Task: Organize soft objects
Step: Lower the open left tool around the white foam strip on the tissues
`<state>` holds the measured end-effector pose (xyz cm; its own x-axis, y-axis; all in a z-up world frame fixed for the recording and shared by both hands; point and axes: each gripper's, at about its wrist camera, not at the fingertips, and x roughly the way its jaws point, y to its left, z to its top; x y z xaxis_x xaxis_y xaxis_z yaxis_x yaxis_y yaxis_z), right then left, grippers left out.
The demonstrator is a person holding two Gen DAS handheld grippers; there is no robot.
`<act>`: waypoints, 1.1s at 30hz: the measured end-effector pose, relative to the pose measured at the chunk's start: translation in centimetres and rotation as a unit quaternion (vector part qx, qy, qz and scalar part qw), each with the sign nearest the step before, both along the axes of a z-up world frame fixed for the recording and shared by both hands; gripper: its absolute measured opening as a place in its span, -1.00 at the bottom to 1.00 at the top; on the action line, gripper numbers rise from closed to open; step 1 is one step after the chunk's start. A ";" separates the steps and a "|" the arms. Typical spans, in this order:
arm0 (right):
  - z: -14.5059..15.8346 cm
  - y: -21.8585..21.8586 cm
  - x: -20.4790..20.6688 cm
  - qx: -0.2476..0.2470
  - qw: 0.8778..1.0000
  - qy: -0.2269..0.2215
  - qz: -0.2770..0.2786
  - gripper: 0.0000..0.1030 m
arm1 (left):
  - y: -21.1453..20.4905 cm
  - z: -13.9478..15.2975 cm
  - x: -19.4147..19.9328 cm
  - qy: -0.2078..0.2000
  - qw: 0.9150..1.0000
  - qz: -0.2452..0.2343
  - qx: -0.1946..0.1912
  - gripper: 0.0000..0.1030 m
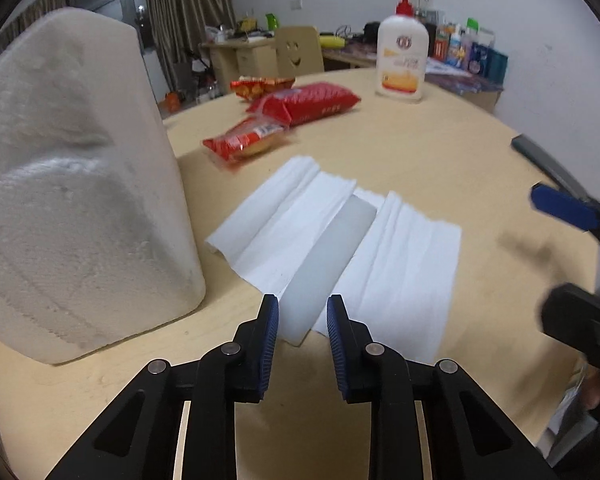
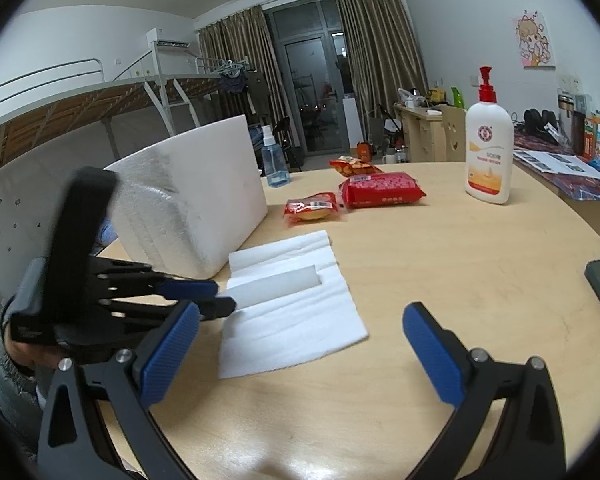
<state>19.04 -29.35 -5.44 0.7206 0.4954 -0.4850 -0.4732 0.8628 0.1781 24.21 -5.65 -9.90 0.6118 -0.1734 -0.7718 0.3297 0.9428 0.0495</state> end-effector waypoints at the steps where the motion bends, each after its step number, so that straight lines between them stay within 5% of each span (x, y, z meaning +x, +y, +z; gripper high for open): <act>1: 0.0 0.1 -0.1 -0.001 1.000 -0.001 0.002 1.00 | 0.0 -0.3 0.2 0.004 1.000 0.000 0.005 -0.49; 19: -0.2 0.1 -0.4 0.001 1.000 0.001 0.003 1.00 | -0.9 -0.5 1.2 0.006 0.999 -0.030 0.042 -0.47; 25: -0.3 0.0 -0.3 0.001 1.000 0.004 -0.001 0.99 | -0.6 -0.4 1.2 0.011 0.999 -0.024 0.032 -0.75; 33: -0.1 -0.1 -0.2 -0.002 1.000 0.006 -0.010 1.00 | -0.9 0.3 -0.7 -0.002 0.999 -0.049 0.003 -0.79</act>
<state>18.84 -29.47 -5.50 0.7251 0.4783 -0.4954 -0.4530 0.8731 0.1801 23.54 -6.52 -9.57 0.5949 -0.2278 -0.7708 0.4210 0.9052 0.0573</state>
